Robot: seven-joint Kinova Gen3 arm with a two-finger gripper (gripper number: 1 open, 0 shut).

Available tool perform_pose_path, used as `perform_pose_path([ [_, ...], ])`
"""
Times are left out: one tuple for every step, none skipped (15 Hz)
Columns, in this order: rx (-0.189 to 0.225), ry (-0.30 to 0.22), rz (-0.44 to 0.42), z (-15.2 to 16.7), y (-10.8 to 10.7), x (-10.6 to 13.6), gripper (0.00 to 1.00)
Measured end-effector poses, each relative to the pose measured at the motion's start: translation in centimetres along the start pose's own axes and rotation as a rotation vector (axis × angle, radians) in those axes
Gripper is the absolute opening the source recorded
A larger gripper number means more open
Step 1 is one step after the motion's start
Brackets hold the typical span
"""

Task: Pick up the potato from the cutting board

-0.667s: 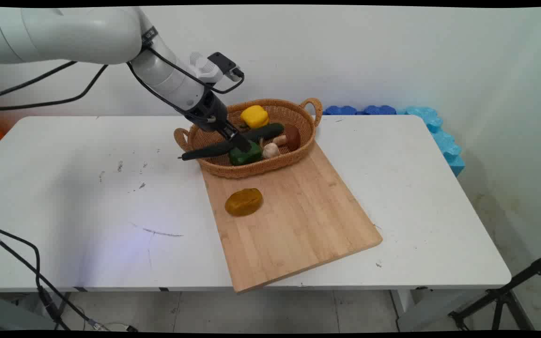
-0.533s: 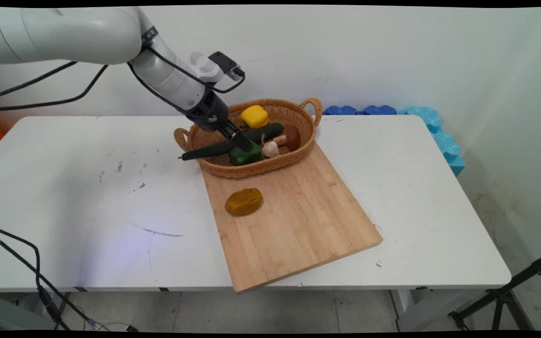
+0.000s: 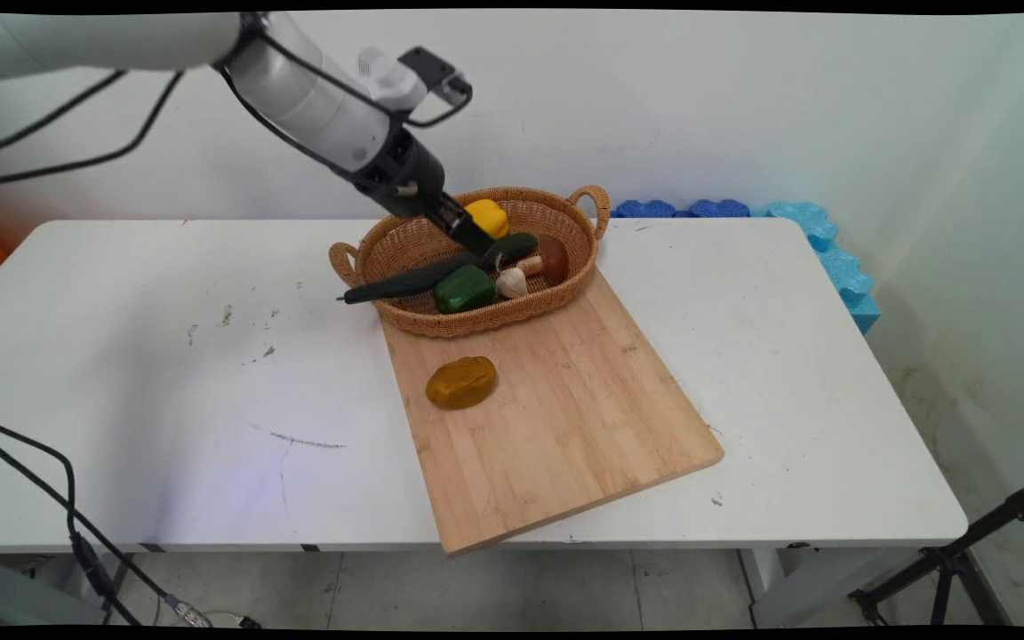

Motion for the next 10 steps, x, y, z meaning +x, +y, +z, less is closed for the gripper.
perform_pose_path([
  [-0.011, 0.007, 0.004, -1.0, 0.5, 0.2, 1.00],
  [-0.018, 0.009, 0.007, -1.6, 0.9, 0.3, 1.00],
  [-0.029, 0.012, 0.010, -2.4, 1.5, 0.3, 1.00],
  [-0.043, 0.011, 0.015, -3.4, 2.1, 0.1, 1.00],
  [-0.055, 0.009, 0.021, -4.2, 2.8, -0.2, 1.00],
  [-0.064, 0.006, 0.024, -4.8, 3.4, -0.6, 1.00],
  [-0.069, 0.004, 0.028, -5.1, 3.7, -0.9, 1.00],
  [-0.074, 0.000, 0.033, -5.5, 4.3, -1.5, 1.00],
  [-0.077, -0.005, 0.037, -5.7, 4.6, -2.0, 1.00],
  [-0.079, -0.011, 0.041, -5.9, 5.0, -2.6, 1.00],
])
